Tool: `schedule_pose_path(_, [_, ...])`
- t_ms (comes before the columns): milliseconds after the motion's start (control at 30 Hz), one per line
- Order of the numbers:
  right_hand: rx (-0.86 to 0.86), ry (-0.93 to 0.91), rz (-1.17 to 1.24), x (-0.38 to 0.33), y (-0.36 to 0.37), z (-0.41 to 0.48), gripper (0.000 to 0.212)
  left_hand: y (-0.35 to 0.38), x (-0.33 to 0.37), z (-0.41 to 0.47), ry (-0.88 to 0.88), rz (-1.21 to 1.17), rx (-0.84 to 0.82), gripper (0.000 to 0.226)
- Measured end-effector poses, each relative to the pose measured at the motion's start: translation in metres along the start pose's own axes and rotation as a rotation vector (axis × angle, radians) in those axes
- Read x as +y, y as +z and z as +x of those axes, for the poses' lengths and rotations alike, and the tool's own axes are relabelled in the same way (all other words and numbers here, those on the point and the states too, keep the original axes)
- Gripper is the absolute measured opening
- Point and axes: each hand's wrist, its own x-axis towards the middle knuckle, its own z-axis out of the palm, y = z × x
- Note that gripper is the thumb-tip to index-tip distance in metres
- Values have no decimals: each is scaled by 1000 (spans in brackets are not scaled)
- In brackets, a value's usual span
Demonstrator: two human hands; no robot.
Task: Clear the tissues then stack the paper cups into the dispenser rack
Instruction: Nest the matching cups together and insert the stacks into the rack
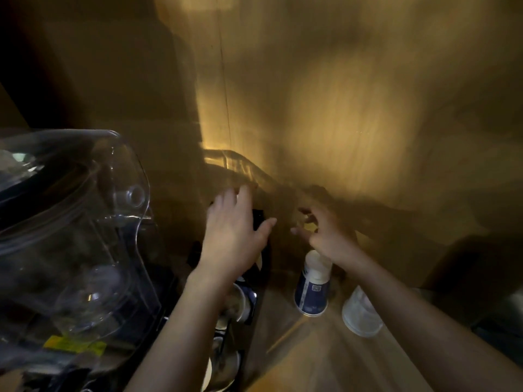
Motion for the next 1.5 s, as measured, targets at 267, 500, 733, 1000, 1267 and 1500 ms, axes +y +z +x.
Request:
schedule_pose_path(267, [9, 156, -22, 51, 0, -18, 63, 105, 34, -33, -150, -387, -265, 89])
schedule_pose_path(500, [-44, 373, 100, 82, 19, -43, 103, 172, 1, -46, -464, -656, -397, 109])
schedule_pose_path(733, [-17, 463, 152, 110, 48, -48, 94, 223, -15, -44, -499, -675, -445, 91])
schedule_pose_path(1000, [-22, 489, 218, 130, 58, -47, 81, 264, -23, -37, -582, -691, -407, 82])
schedule_pose_path(1267, [-42, 374, 125, 110, 45, -52, 79, 251, -32, -44, -527, -795, -443, 75])
schedule_pose_path(1500, [9, 238, 115, 61, 11, -41, 64, 203, -8, -23, -407, -946, -323, 84])
